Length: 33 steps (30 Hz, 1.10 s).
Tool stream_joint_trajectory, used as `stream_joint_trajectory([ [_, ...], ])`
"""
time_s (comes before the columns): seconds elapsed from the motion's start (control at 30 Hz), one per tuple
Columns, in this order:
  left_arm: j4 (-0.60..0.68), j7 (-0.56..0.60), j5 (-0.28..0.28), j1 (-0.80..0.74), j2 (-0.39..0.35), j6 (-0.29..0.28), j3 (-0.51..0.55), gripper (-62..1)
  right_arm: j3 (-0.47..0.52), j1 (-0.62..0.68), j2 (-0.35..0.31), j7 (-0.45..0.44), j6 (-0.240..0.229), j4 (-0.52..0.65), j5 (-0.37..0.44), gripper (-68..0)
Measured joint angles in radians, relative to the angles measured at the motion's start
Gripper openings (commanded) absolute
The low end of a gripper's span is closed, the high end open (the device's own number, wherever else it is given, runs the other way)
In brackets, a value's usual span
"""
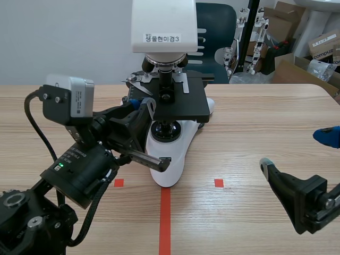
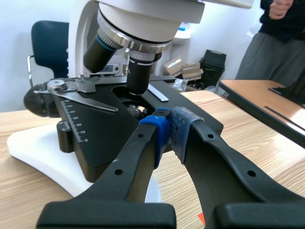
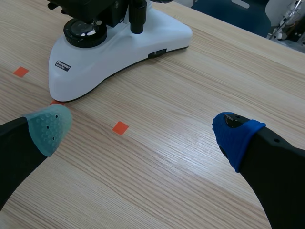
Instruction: Point at the objective lens
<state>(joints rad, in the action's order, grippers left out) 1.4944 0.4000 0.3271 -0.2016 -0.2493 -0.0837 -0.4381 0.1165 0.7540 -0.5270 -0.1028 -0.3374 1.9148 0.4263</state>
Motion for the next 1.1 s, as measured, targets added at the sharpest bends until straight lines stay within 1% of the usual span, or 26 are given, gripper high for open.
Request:
stream_joint_trajectory([
  [0.07, -0.007, 0.021, 0.0, 0.0, 0.0, -0.022, 0.0, -58.4, 0.0, 0.0, 0.0, 0.0, 0.0, 0.0, 0.0, 0.4],
  [0.2, -0.047, 0.05, 0.0, 0.0, 0.0, -0.031, 0.0, -58.4, 0.0, 0.0, 0.0, 0.0, 0.0, 0.0, 0.0, 0.4],
  [0.37, -0.086, 0.056, -0.004, 0.0, 0.0, -0.093, 0.0, -58.4, 0.0, 0.0, 0.0, 0.0, 0.0, 0.0, 0.0, 0.4],
  [0.5, -0.097, 0.069, -0.004, 0.0, 0.0, -0.094, 0.0, -58.4, 0.0, 0.0, 0.0, 0.0, 0.0, 0.0, 0.0, 0.4],
  [0.53, -0.097, 0.069, -0.004, 0.0, 0.0, -0.101, 0.0, -58.4, 0.0, 0.0, 0.0, 0.0, 0.0, 0.0, 0.0, 0.4],
  [0.6, -0.097, 0.089, -0.004, 0.0, 0.0, -0.13, 0.0, -58.4, 0.0, 0.0, 0.0, 0.0, 0.0, 0.0, 0.0, 0.4],
  [0.73, -0.097, 0.091, -0.004, 0.0, 0.0, -0.127, 0.0, -58.4, 0.0, 0.0, 0.0, 0.0, 0.0, 0.0, 0.0, 0.4],
  [0.83, -0.097, 0.08, -0.009, 0.005, 0.015, -0.127, 0.0, -58.4, 0.0, 0.0, 0.0, 0.0, 0.0, 0.0, 0.0, 0.4],
  [0.9, -0.097, 0.08, -0.011, 0.021, 0.017, -0.126, -0.016, -58.4, 0.0, 0.0, 0.0, 0.0, 0.0, 0.0, 0.0, 0.4],
  [1.03, -0.097, 0.034, -0.011, 0.05, 0.023, -0.095, -0.035, -58.4, 0.0, 0.0, 0.0, 0.0, 0.0, 0.0, 0.0, 0.4],
  [1.1, -0.097, 0.036, -0.011, 0.058, 0.031, -0.093, -0.035, -58.4, 0.0, 0.0, 0.0, 0.0, 0.0, 0.0, 0.0, 0.4],
])
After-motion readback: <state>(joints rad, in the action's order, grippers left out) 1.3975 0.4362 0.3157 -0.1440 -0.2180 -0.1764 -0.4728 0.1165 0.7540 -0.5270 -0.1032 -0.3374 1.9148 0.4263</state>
